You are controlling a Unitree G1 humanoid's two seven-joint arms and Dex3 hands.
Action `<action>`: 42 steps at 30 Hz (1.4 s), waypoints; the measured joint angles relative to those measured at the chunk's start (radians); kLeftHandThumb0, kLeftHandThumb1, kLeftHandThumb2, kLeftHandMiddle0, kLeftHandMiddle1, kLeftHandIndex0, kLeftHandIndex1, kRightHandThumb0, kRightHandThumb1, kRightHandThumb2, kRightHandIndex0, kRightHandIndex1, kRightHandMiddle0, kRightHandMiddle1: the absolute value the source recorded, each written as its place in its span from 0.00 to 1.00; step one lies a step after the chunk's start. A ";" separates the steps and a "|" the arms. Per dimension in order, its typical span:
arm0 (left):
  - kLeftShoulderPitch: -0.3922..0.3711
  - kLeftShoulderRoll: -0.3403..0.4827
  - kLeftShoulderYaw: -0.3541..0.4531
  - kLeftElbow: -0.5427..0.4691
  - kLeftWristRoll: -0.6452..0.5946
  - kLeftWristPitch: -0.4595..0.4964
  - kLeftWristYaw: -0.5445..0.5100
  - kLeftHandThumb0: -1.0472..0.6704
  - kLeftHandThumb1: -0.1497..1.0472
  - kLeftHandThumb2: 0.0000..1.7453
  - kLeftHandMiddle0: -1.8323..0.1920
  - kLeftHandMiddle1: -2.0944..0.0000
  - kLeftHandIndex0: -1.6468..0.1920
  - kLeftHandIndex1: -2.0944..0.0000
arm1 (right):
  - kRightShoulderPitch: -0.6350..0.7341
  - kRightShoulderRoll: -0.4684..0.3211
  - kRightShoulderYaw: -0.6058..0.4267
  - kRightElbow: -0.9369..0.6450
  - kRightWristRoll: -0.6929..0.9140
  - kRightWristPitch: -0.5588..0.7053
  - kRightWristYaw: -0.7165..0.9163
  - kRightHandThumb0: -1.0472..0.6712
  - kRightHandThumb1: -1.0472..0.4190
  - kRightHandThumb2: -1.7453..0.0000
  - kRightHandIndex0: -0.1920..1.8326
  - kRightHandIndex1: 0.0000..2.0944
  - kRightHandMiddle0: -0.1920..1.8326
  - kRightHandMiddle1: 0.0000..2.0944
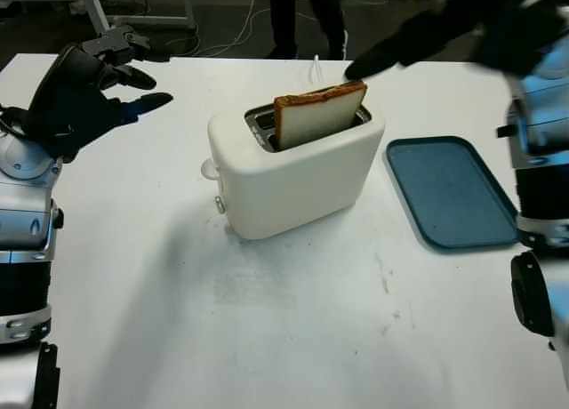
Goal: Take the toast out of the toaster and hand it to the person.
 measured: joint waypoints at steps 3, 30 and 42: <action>0.000 0.000 0.000 0.000 0.000 0.001 0.000 0.27 0.89 0.08 0.73 0.56 0.67 0.71 | 0.000 0.014 0.018 0.032 -0.028 -0.028 -0.001 0.11 0.32 0.99 0.29 0.48 0.34 0.33; 0.000 0.000 -0.002 0.001 0.008 -0.002 0.000 0.28 0.89 0.08 0.72 0.56 0.66 0.71 | 0.049 0.061 0.094 0.330 -0.220 -0.249 -0.212 0.37 0.24 0.99 0.33 0.34 0.42 0.14; 0.000 0.000 -0.007 0.002 0.022 -0.005 0.000 0.28 0.89 0.08 0.72 0.57 0.66 0.71 | 0.035 0.064 0.098 0.400 -0.228 -0.324 -0.258 0.36 0.11 0.97 0.63 0.75 0.54 0.70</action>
